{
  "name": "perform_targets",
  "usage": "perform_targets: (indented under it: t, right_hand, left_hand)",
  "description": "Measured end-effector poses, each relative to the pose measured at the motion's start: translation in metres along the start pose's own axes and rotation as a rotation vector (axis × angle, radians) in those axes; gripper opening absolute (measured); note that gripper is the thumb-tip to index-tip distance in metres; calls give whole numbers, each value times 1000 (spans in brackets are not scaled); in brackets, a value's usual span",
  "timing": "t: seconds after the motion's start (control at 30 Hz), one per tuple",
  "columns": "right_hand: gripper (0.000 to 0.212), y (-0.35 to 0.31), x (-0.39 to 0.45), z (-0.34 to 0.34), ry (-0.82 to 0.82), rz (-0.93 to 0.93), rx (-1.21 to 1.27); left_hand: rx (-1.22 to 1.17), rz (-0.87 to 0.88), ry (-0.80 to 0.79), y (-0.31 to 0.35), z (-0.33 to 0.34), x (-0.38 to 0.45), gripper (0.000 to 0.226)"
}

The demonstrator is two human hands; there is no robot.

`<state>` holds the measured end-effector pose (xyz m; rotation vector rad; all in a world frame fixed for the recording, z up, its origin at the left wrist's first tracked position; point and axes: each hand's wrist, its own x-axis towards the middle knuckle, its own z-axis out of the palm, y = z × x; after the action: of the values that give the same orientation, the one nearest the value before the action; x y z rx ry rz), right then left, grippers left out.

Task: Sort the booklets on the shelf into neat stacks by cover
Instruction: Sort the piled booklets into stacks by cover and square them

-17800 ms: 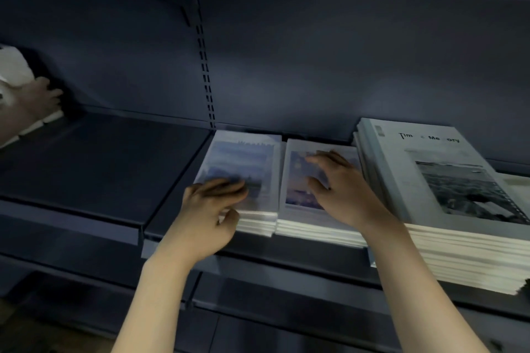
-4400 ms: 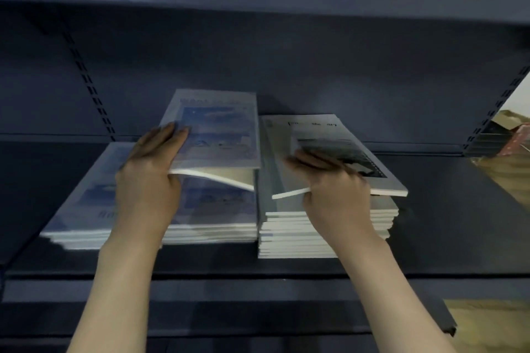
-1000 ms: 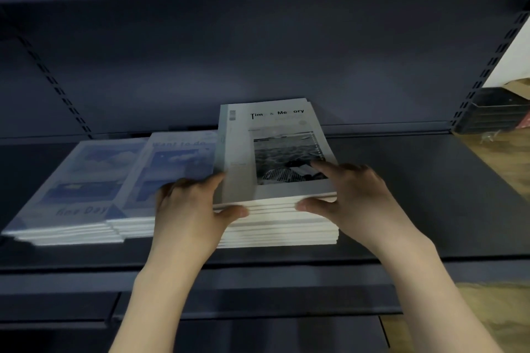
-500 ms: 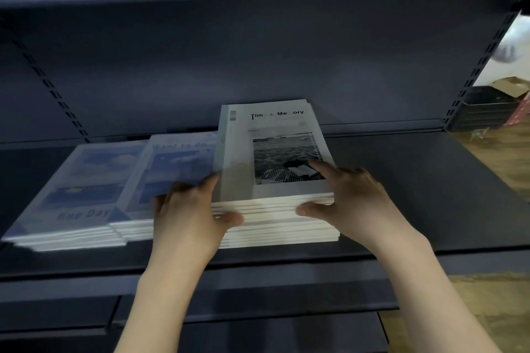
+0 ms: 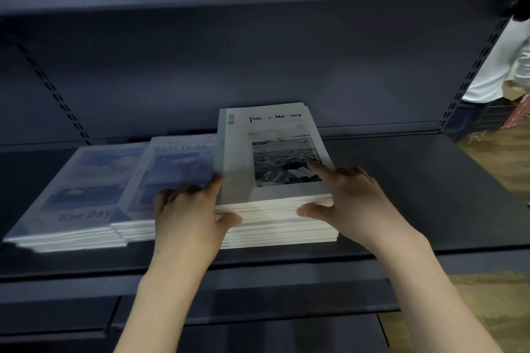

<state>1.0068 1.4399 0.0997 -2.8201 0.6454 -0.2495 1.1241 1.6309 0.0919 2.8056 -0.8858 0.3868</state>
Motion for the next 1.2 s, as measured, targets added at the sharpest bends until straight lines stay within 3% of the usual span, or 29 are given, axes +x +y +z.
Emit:
perform_targets:
  t: [0.17, 0.7, 0.9, 0.97, 1.07, 1.13, 1.2]
  right_hand:
    - [88, 1, -2, -1, -65, 13, 40]
    - [88, 0, 0, -1, -37, -29, 43]
    - [95, 3, -9, 1, -70, 4, 45]
    - [101, 4, -12, 0, -55, 12, -4]
    - [114, 7, -15, 0, -38, 75, 41]
    - [113, 14, -17, 3, -22, 120, 19]
    - [99, 22, -20, 10, -11, 143, -39]
  left_hand:
    - [7, 52, -115, 3, 6, 0, 90]
    - [-185, -12, -200, 7, -4, 2, 85]
    - [25, 23, -34, 9, -3, -17, 93]
    - [-10, 21, 104, 6, -3, -25, 84]
    - [-140, -64, 184, 2, -9, -42, 48]
    - [-176, -160, 134, -4, -6, -51, 32]
    - [-109, -161, 24, -9, 4, -55, 34]
